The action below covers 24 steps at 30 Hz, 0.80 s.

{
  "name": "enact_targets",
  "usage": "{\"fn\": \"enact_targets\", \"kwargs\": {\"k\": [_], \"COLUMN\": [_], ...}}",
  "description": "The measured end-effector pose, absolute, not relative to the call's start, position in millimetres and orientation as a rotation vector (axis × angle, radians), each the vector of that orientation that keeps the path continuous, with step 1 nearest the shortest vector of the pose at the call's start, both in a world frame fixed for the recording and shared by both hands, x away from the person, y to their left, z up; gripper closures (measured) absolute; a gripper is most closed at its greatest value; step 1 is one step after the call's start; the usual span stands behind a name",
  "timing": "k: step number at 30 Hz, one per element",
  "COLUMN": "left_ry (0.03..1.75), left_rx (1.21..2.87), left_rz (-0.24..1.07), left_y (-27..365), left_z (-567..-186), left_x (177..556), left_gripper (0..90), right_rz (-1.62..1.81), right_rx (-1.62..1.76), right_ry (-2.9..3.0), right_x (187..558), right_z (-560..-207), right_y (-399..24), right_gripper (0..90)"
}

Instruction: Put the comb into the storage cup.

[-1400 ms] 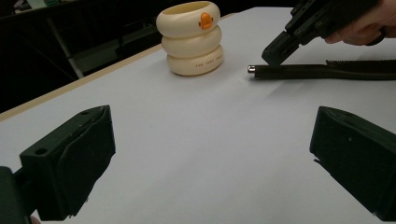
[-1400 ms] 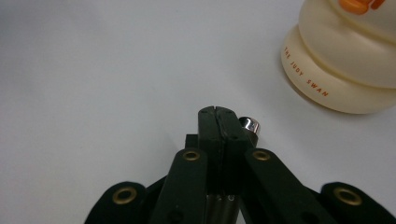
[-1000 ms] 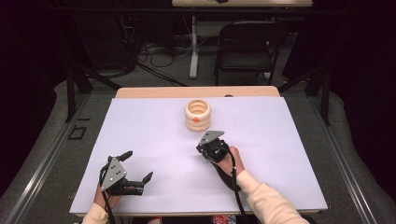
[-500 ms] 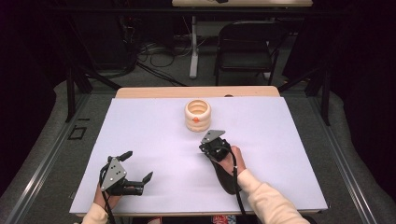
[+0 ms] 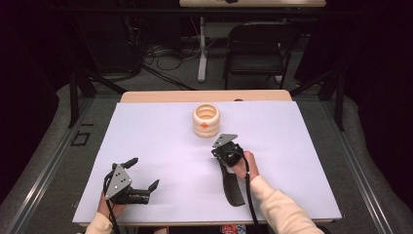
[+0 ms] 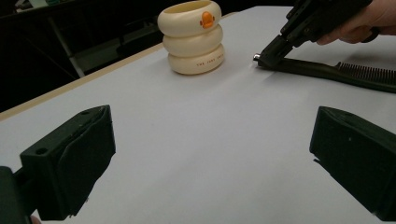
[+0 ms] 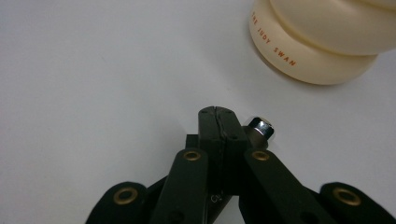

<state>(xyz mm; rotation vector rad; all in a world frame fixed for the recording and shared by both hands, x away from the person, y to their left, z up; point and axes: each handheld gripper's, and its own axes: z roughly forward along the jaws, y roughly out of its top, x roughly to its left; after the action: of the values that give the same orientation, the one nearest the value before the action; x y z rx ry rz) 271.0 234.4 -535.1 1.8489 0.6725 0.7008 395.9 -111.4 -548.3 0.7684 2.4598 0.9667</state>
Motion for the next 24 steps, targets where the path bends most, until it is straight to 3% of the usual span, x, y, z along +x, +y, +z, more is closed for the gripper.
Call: {"fn": "enact_targets", "kwargs": {"k": [24], "left_ry": [0.677], "left_rx": [1.842], "left_rz": [0.700], "left_y": [235.4], "left_z": [-534.8], "left_x": [270.3], "left_gripper": [0.3], "right_rz": [0.879], "right_rx": [0.829], "right_ry": [2.451], "right_x": [402.7], "right_z": [-548.4], "right_y": [-127.0], "right_gripper": [90.0]}}
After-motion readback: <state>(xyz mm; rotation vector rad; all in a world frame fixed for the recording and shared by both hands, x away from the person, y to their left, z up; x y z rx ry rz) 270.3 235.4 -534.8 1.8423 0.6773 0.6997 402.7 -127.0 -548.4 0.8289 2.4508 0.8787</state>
